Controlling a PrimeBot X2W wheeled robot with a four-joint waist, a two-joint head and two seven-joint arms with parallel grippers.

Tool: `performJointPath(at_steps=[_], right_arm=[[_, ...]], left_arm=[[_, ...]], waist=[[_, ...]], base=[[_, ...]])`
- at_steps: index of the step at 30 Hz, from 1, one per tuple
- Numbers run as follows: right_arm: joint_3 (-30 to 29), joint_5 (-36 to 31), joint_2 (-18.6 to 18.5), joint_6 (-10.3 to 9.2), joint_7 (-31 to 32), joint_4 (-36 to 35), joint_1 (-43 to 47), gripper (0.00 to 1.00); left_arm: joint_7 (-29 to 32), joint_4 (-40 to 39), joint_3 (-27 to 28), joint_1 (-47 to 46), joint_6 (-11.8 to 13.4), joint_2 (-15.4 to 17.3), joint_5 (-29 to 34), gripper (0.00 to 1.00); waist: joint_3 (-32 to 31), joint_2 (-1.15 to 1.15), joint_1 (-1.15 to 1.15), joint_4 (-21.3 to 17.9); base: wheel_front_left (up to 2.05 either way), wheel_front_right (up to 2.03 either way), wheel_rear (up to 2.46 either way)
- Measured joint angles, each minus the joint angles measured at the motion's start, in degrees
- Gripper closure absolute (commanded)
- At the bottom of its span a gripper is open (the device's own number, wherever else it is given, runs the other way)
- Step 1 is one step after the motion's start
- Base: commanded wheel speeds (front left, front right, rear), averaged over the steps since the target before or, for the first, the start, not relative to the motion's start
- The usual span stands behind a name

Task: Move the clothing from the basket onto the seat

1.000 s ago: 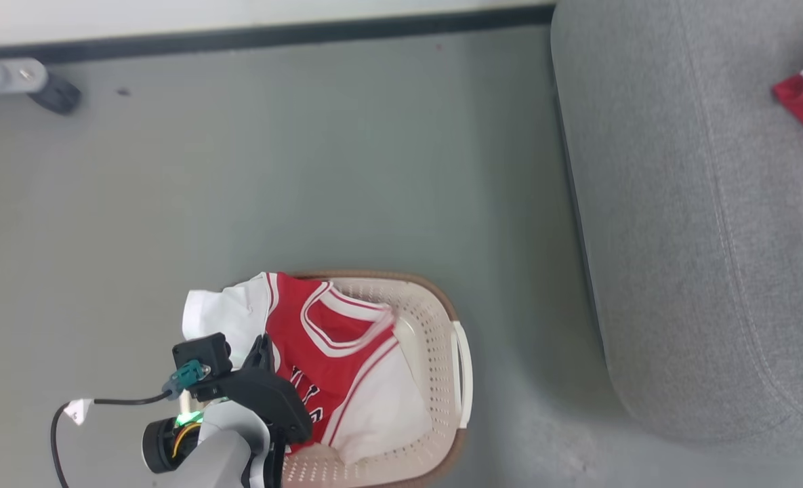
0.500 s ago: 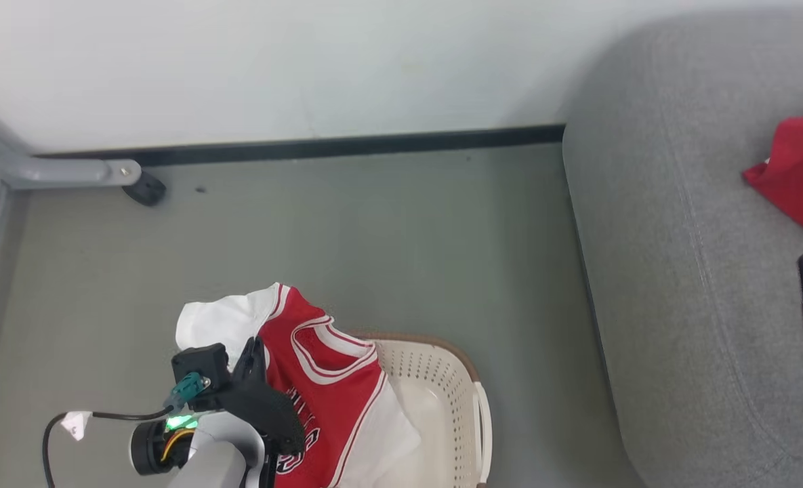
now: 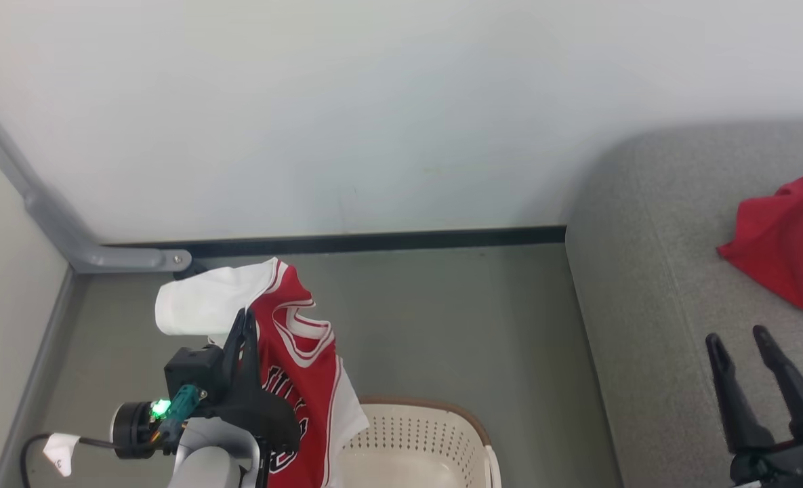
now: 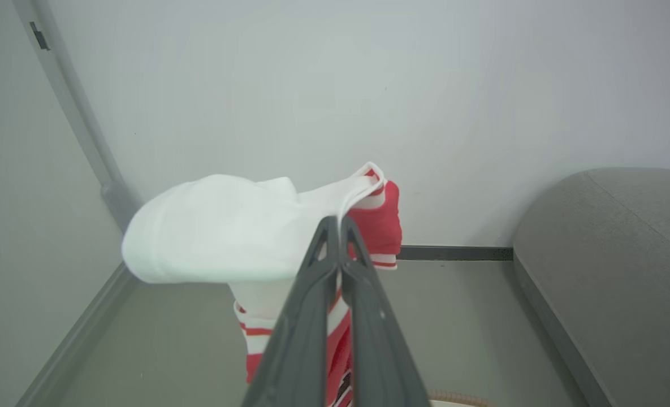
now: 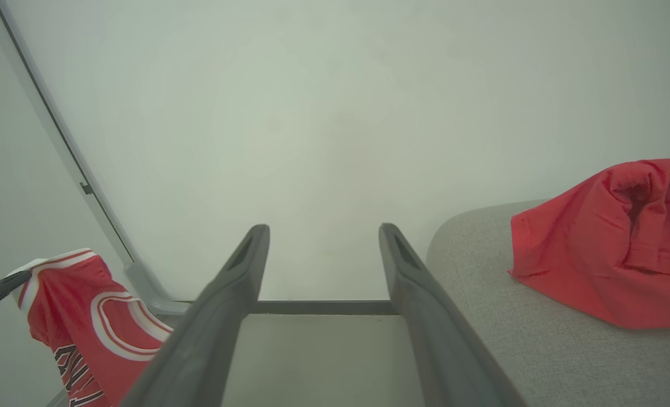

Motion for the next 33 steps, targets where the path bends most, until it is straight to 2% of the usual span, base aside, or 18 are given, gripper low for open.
performJointPath(at_steps=[9,16,24,33], right_arm=[[3.35,-1.55,1.29,-0.46,0.00,0.33,1.94,0.00],[7.00,-2.90,1.78,-0.12,0.10,0.78,1.57,0.00],[13.38,-3.88,3.01,0.40,1.10,1.38,-1.05,0.00],[20.33,-3.88,5.14,0.87,2.57,1.54,-5.81,0.00]], left_arm=[[-0.01,-16.64,-2.93,3.24,0.00,0.08,6.33,1.00],[-0.02,-25.96,-4.82,3.11,0.00,0.29,8.78,1.00],[0.19,-31.71,-10.14,0.29,0.00,0.31,9.57,1.00],[3.16,-33.74,-15.77,-4.11,0.00,0.33,6.67,1.00]], waist=[[-4.81,0.00,0.00,0.76],[-5.81,0.00,0.00,1.94],[-6.15,0.01,0.00,3.74],[-6.06,0.01,0.01,6.25]], base=[[0.00,0.00,0.00],[0.00,0.00,0.00],[0.00,0.00,0.00],[0.00,0.00,0.00]])
